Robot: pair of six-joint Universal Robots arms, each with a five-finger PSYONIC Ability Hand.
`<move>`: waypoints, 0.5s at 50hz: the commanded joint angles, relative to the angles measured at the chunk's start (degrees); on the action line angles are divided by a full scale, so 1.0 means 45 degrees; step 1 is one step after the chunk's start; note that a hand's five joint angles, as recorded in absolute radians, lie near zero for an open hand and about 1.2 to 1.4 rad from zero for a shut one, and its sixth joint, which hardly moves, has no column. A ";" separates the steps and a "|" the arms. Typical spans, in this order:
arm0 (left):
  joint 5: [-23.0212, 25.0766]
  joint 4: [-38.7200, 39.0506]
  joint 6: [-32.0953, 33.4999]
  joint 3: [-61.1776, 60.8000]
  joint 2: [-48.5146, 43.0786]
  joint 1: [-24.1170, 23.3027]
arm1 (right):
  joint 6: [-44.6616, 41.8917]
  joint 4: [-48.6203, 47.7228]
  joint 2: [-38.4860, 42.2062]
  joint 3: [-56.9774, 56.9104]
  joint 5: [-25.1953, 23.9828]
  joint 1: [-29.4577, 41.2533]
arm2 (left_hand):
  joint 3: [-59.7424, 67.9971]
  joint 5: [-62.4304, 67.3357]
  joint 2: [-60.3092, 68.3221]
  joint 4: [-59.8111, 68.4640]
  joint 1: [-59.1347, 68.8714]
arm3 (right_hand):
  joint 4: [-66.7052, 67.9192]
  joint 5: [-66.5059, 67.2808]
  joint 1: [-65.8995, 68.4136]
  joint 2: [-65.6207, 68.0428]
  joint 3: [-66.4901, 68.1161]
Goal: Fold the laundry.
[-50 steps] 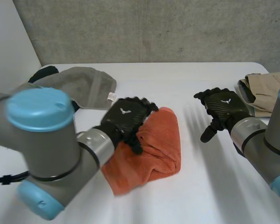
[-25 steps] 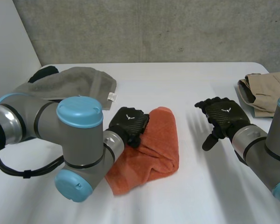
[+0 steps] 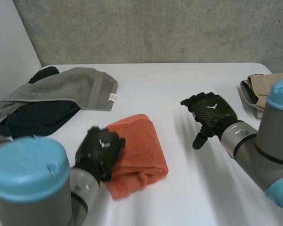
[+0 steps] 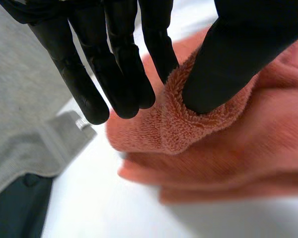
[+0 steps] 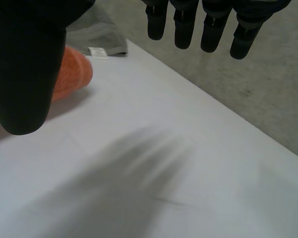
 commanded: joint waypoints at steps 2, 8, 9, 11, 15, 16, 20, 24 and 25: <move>-0.1648 -0.0346 -0.0160 0.0195 -0.0907 -0.1257 | -0.0503 0.0028 0.0673 -0.0329 0.0156 0.0784 | 0.2648 0.3037 0.2568 0.2528 0.3557 | -0.0433 -0.0601 -0.0615 -0.0462 -0.0431; -0.2294 -0.1186 -0.0121 0.1093 -0.1045 -0.1123 | -0.0425 0.0262 0.1025 -0.0739 0.0351 0.1096 | -0.6027 -0.5638 -0.6107 -0.6147 -0.5118 | -0.0433 -0.0601 -0.0615 -0.0462 -0.0431; -0.2352 -0.1323 -0.0160 0.1268 -0.0890 -0.0890 | -0.0309 0.0359 0.1045 -0.0875 0.0351 0.1116 | -1.1090 -1.0701 -1.1170 -1.1210 -1.0181 | -0.0433 -0.0601 -0.0615 -0.0462 -0.0431; -0.2295 -0.1402 -0.0199 0.1406 -0.0635 -0.0673 | -0.0172 0.0438 0.1065 -0.1051 0.0312 0.1116 | -1.2908 -1.2519 -1.2987 -1.3028 -1.1998 | -0.0433 -0.0601 -0.0615 -0.0462 -0.0431; -0.1847 -0.1207 -0.0608 0.1582 0.0379 -0.0088 | 0.0452 0.0770 0.1201 -0.1714 0.0293 0.1116 | -1.2908 -1.2519 -1.2987 -1.3028 -1.1998 | -0.0433 -0.0601 -0.0615 -0.0462 -0.0431; -0.1420 -0.1071 -0.0919 0.1583 0.0749 0.0165 | 0.0763 0.0983 0.1279 -0.2025 0.0273 0.1136 | -1.2908 -1.2519 -1.2987 -1.3028 -1.1998 | -0.0433 -0.0601 -0.0615 -0.0462 -0.0431; 0.0121 -0.0836 -0.2030 0.1680 0.0988 0.0984 | 0.1758 0.1802 0.1590 -0.2942 -0.0134 0.1194 | -1.2908 -1.2519 -1.2987 -1.3028 -1.1998 | -0.0433 -0.0601 -0.0615 -0.0462 -0.0431; 0.1999 -0.0991 -0.3341 0.2108 0.0325 0.1846 | 0.2484 0.2877 0.2352 -0.4018 -0.1287 0.1272 | -1.2908 -1.2519 -1.2987 -1.3028 -1.1998 | -0.0433 -0.0601 -0.0615 -0.0462 -0.0431; 0.2370 -0.1089 -0.3595 0.2265 0.0091 0.1963 | 0.2640 0.3305 0.2760 -0.4504 -0.1753 0.1311 | -1.2908 -1.2519 -1.2987 -1.3028 -1.1998 | -0.0433 -0.0601 -0.0615 -0.0462 -0.0431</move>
